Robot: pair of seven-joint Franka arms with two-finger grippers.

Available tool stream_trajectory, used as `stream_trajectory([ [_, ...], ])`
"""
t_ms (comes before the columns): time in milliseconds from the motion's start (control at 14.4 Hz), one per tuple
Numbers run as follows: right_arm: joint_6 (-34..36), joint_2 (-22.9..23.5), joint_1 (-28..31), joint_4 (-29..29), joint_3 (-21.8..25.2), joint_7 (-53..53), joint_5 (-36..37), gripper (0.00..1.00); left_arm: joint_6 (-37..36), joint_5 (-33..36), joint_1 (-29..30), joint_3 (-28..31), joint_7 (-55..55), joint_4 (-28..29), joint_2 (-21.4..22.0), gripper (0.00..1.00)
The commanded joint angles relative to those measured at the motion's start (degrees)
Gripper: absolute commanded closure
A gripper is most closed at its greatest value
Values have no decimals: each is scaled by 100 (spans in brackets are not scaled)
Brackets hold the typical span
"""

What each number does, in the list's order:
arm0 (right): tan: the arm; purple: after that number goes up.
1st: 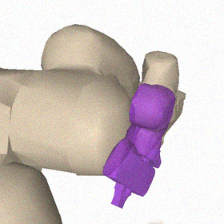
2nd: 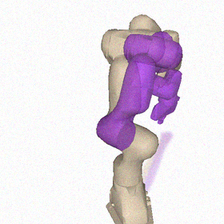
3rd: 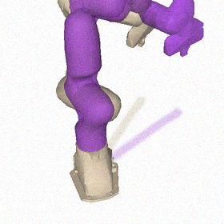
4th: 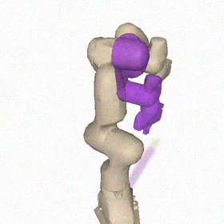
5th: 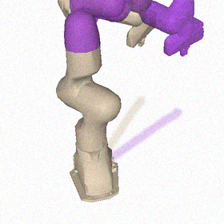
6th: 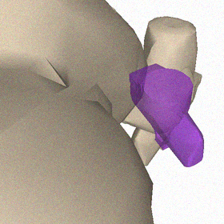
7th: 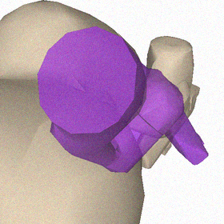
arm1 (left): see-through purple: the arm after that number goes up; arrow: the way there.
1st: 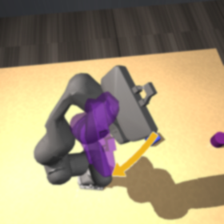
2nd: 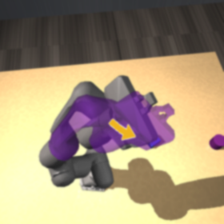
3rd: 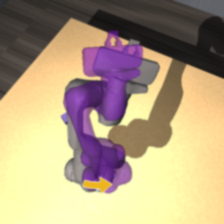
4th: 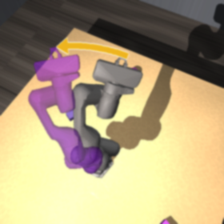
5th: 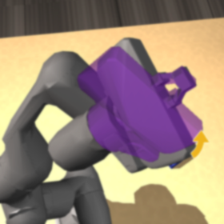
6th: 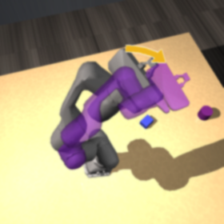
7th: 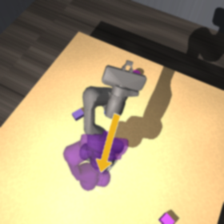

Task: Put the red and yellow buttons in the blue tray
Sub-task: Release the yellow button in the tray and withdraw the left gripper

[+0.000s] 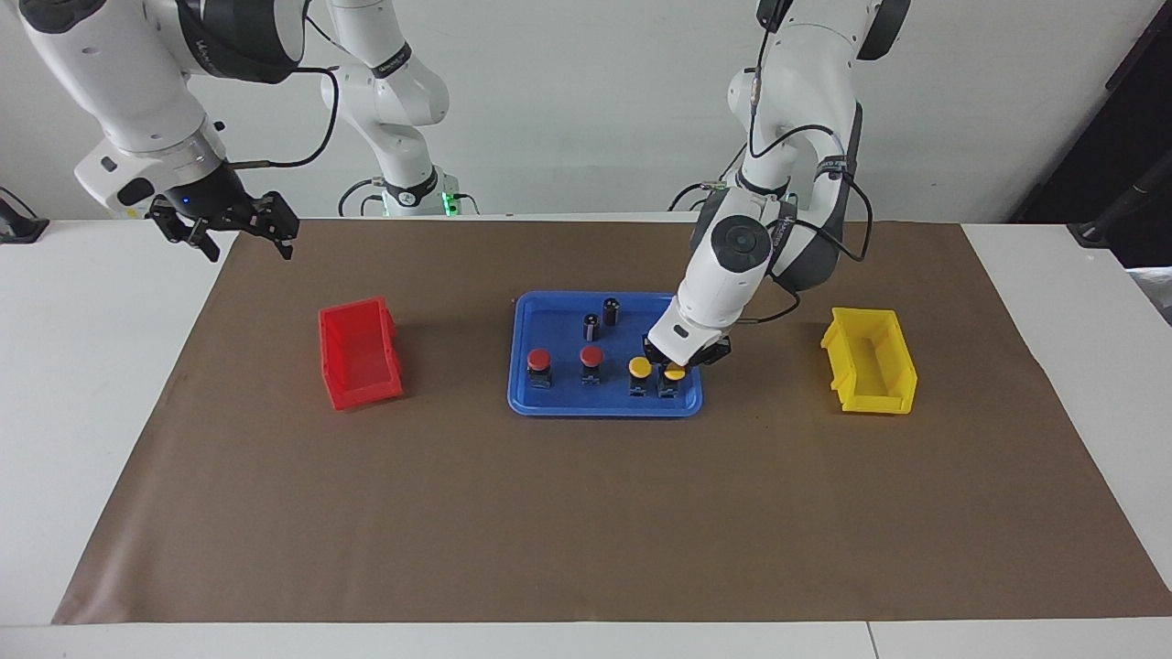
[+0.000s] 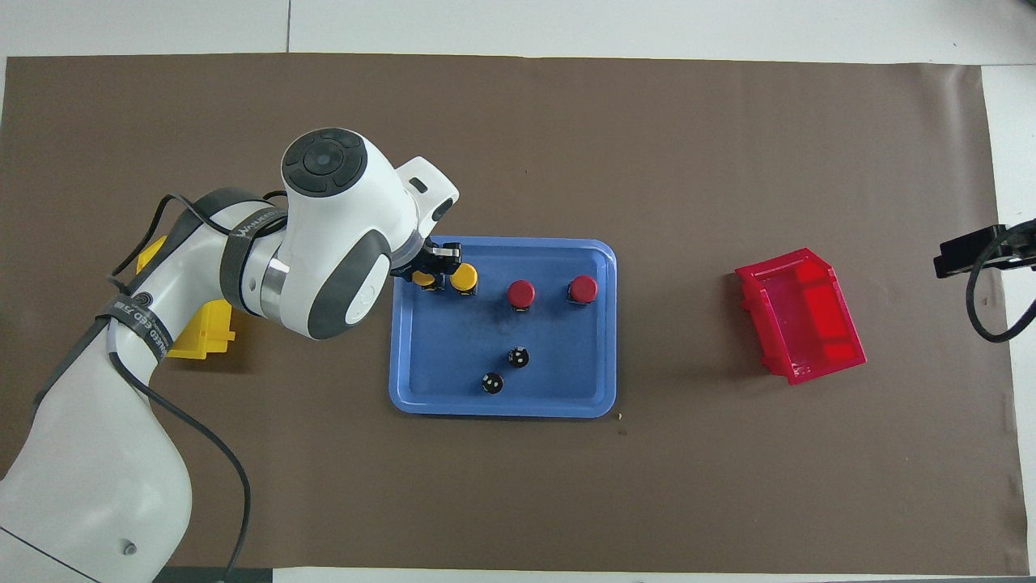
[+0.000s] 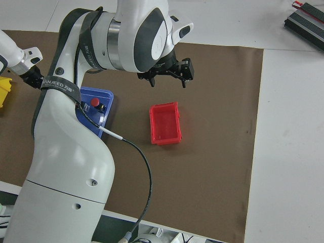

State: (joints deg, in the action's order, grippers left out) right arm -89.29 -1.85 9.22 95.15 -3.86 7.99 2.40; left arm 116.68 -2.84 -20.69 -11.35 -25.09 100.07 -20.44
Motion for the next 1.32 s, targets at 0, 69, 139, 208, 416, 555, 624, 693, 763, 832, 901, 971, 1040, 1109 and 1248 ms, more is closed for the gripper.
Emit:
stream_trajectory([
  [0, -71, -131, 27, 153, -18, -61, 67, 0, 22, 56, -93, 80, -197, -93, -48, 63],
  [69, -71, -140, 27, 153, -18, -61, 68, 0, 31, 56, -93, 80, -232, -93, -48, 60],
  [139, -71, -131, 27, 153, -18, -61, 68, 0, 31, 56, -93, 80, -233, -93, -48, 58],
  [208, -71, -131, 27, 153, -18, -61, 59, 0, 31, 56, -93, 80, -233, -93, -48, 57],
  [416, -71, -140, 27, 153, -18, -61, 68, 0, 22, 65, -84, 89, -233, -84, -48, 56],
  [555, -63, -140, 27, 153, -18, -52, 59, 0, 13, 56, -84, 97, -233, -93, -39, 54],
  [624, -63, -140, 27, 153, -18, -61, 59, 0, 4, 56, -84, 97, -233, -102, -47, 53],
  [693, -63, -140, 27, 153, -18, -61, 59, 0, 4, 56, -84, 97, -233, -102, -39, 51],
  [763, -63, -140, 18, 153, -18, -61, 59, 0, 4, 56, -84, 97, -242, -102, -39, 51],
  [832, -63, -140, 27, 153, -18, -52, 59, 0, -4, 56, -84, 106, -242, -110, -39, 49],
  [901, -63, -140, 27, 153, -18, -52, 41, 0, -39, 56, -84, 115, -233, -119, -39, 49],
  [971, -63, -140, 27, 153, -18, -44, 24, 0, -74, 56, -75, 115, -233, -128, -21, 49],
  [1040, -71, -140, 27, 153, -18, -43, -3, 0, -127, 56, -49, 124, -233, -145, 14, 49],
  [1109, -71, -140, 27, 153, -18, -52, -11, 0, -284, 47, -23, 124, -224, -241, 58, 49],
  [1248, -71, -140, 1, 153, -18, -52, -20, 0, -994, 12, -5, 124, -215, -784, 84, 48],
])
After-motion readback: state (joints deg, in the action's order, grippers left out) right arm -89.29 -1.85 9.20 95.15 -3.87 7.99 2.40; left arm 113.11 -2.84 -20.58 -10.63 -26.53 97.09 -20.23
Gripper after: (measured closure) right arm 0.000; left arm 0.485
